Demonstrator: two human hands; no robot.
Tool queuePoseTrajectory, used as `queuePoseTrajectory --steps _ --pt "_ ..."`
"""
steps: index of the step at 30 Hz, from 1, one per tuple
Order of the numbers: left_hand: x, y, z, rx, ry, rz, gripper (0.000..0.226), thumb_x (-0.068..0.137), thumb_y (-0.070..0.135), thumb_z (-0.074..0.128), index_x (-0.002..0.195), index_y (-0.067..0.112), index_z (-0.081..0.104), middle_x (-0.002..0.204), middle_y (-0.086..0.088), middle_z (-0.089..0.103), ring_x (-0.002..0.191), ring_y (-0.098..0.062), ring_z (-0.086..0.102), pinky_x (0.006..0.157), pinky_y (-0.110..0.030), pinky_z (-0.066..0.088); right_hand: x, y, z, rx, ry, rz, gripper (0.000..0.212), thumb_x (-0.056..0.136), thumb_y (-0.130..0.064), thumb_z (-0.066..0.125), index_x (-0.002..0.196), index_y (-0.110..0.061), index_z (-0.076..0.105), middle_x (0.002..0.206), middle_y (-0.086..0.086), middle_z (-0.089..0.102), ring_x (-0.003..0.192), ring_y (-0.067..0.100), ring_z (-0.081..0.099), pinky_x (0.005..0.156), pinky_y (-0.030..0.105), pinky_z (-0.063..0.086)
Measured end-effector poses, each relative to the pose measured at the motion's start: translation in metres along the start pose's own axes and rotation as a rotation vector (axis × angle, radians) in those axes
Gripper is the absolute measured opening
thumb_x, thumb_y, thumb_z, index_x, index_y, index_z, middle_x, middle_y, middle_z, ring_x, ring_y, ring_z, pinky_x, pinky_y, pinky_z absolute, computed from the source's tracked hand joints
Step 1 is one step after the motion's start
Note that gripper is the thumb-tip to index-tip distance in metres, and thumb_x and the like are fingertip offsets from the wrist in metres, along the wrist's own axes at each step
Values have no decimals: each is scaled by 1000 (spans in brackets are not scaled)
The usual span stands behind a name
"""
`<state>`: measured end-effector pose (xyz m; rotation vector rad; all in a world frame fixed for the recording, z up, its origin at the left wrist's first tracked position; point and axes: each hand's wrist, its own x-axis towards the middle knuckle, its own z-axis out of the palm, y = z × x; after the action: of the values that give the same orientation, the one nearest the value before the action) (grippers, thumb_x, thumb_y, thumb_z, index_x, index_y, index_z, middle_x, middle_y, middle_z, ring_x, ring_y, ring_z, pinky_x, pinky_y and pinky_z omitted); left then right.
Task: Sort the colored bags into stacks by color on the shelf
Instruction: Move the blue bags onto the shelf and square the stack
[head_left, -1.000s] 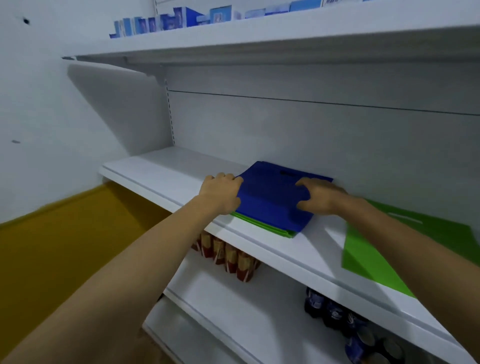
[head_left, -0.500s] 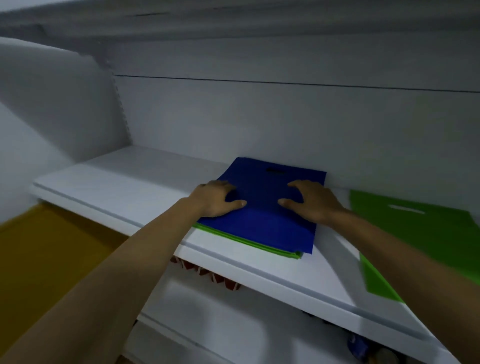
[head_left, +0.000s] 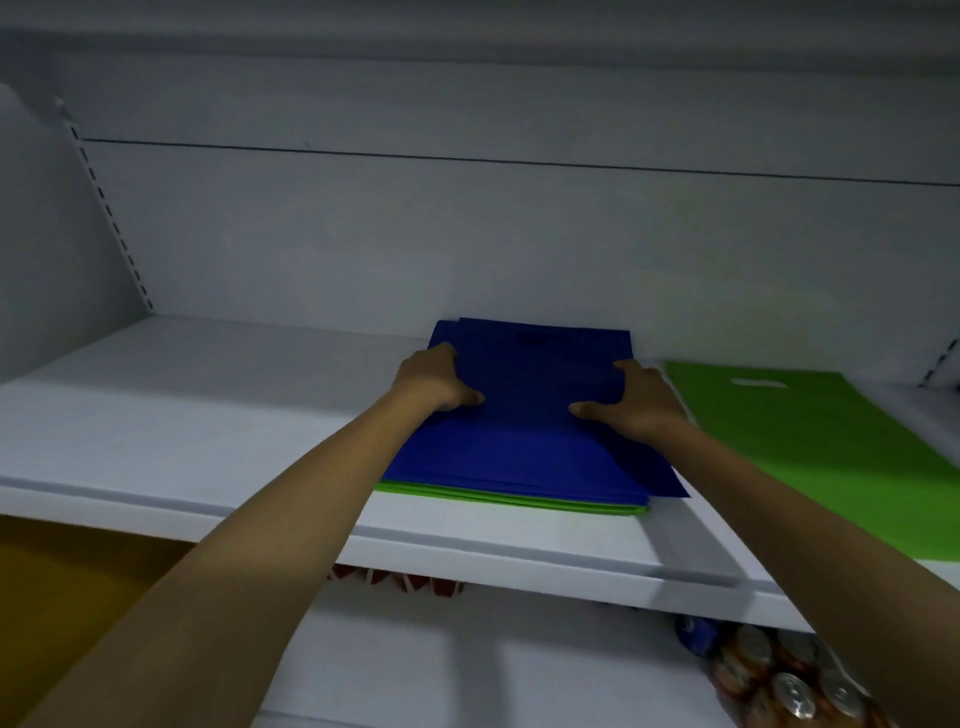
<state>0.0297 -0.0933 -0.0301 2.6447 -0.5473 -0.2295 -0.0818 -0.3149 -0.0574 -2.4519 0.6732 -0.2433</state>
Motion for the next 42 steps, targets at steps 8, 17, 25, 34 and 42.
queuePoseTrajectory --steps 8,17,25,34,42 --pt "6 -15 -3 -363 -61 32 84 76 16 80 145 15 33 149 -5 36 132 -25 40 102 -29 36 -15 -18 -9 9 208 48 64 83 -2 67 140 -14 41 139 17 38 110 33 55 84 27 44" --pt "-7 5 8 -336 83 374 37 87 12 64 122 24 61 139 3 50 118 -15 52 86 -18 39 -50 1 -33 6 388 73 43 86 2 51 126 -10 59 122 16 61 98 36 61 74 31 45" --pt "-35 96 23 -395 135 628 38 90 12 59 127 22 57 135 2 50 120 -15 49 93 -18 36 -109 48 -90 -51 600 92 46 88 -1 51 133 -6 55 132 20 50 109 39 56 90 40 47" --pt "-108 247 88 -321 113 846 42 86 16 62 128 16 59 133 -3 55 118 -19 53 91 -23 40 -214 155 -187 -255 621 275 61 88 -19 64 142 -5 38 139 12 34 101 37 56 81 45 51" --pt "-202 384 165 -66 76 977 56 87 27 62 138 16 43 132 -3 42 111 -25 53 88 -40 49 -311 266 -280 -505 612 419 70 85 -25 69 141 -8 30 142 12 26 104 34 56 80 42 50"
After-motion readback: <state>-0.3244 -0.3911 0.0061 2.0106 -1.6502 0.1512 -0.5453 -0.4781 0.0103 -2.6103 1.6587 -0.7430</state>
